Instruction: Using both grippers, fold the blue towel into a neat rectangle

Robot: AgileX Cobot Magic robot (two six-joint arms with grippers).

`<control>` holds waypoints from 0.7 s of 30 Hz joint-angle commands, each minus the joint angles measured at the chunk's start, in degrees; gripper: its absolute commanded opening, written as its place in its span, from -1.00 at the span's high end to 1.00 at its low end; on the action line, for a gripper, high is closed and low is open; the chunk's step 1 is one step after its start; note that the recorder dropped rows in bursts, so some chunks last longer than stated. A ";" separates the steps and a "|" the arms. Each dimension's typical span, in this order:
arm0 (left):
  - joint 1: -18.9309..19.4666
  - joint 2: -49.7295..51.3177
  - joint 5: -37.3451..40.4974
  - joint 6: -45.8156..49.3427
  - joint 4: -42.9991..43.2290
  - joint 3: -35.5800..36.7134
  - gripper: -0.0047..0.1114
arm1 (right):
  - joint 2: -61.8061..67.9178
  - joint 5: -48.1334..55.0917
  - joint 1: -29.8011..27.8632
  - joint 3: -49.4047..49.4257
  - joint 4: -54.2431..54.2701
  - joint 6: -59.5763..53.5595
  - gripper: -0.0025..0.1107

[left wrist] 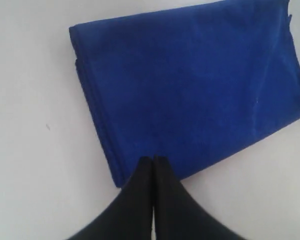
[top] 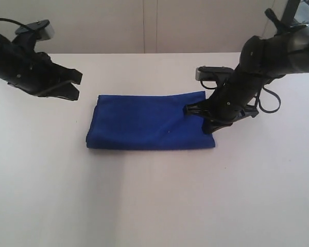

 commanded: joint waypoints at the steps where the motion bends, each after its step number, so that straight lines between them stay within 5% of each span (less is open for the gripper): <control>1: -0.53 6.37 2.99 4.93 -7.00 -4.50 0.92 | -2.92 -0.27 0.08 0.09 -0.38 -0.06 0.96; 7: -4.17 15.49 -0.68 14.85 -16.88 -10.61 0.92 | -1.53 -4.66 0.08 0.09 3.71 -0.20 0.96; 21: -6.79 25.83 -4.63 15.24 -17.99 -16.85 0.92 | 2.54 -6.12 0.41 0.09 11.15 -6.61 0.96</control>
